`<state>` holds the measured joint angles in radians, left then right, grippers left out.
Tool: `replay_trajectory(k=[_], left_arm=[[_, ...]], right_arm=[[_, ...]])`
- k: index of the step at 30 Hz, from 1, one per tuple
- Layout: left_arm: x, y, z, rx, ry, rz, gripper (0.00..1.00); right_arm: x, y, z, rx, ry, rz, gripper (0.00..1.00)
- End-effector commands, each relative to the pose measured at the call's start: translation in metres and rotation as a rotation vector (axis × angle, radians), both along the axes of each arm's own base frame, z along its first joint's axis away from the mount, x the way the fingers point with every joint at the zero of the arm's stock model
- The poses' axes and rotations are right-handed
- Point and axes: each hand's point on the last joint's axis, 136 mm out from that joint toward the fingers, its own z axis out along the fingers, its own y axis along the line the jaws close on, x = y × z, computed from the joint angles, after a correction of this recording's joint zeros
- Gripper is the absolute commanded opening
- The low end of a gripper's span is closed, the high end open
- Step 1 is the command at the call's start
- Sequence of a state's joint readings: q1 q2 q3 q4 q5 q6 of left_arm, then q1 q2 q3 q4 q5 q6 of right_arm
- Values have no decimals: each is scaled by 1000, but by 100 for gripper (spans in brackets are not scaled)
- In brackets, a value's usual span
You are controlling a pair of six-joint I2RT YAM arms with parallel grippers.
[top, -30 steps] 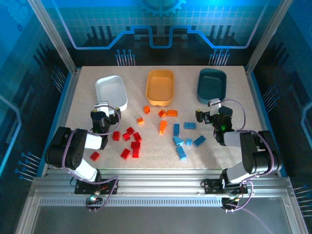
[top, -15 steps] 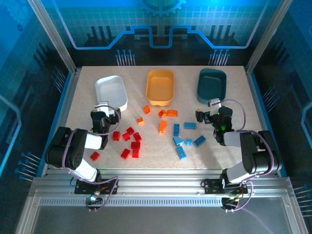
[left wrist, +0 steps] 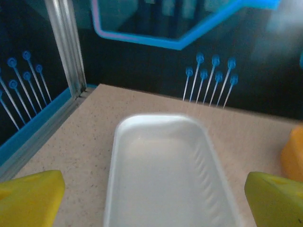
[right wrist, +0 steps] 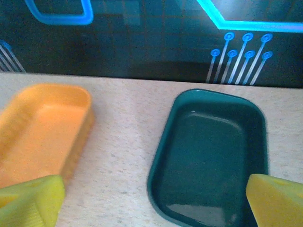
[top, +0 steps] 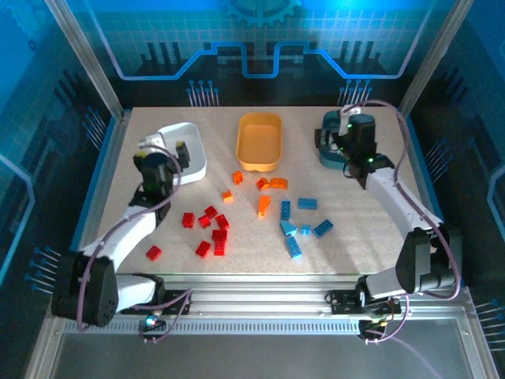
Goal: Sort the legos into containers by color
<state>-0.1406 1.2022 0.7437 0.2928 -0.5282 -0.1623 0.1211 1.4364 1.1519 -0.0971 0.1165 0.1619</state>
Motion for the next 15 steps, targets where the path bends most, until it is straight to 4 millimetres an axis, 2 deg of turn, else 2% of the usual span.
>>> replay_trajectory(k=[1,3,6,7,11,12,13,15], left_arm=[[-30,14,-11,-182,203,153,99],[-26,5,-20,-274,230,101,99],[-15,-10,-32,-381,263,0,98],[-12,-14,-32,-383,282,-26,93],[4,-37,-39,-431,380,-126,80],[9,-44,-43,-448,411,-149,76],[13,-47,-45,-463,434,-161,73],[21,-56,-56,-495,498,-181,61]], right_arm=[[-20,7,-49,371,275,137,100],[-11,-7,-54,449,284,73,100],[-4,-26,-69,301,358,-57,100],[-2,-30,-73,298,375,-72,100],[16,-41,-86,613,357,-23,100],[18,-41,-88,614,370,-13,96],[18,-42,-94,525,407,-47,89],[19,-41,-102,322,465,-96,87]])
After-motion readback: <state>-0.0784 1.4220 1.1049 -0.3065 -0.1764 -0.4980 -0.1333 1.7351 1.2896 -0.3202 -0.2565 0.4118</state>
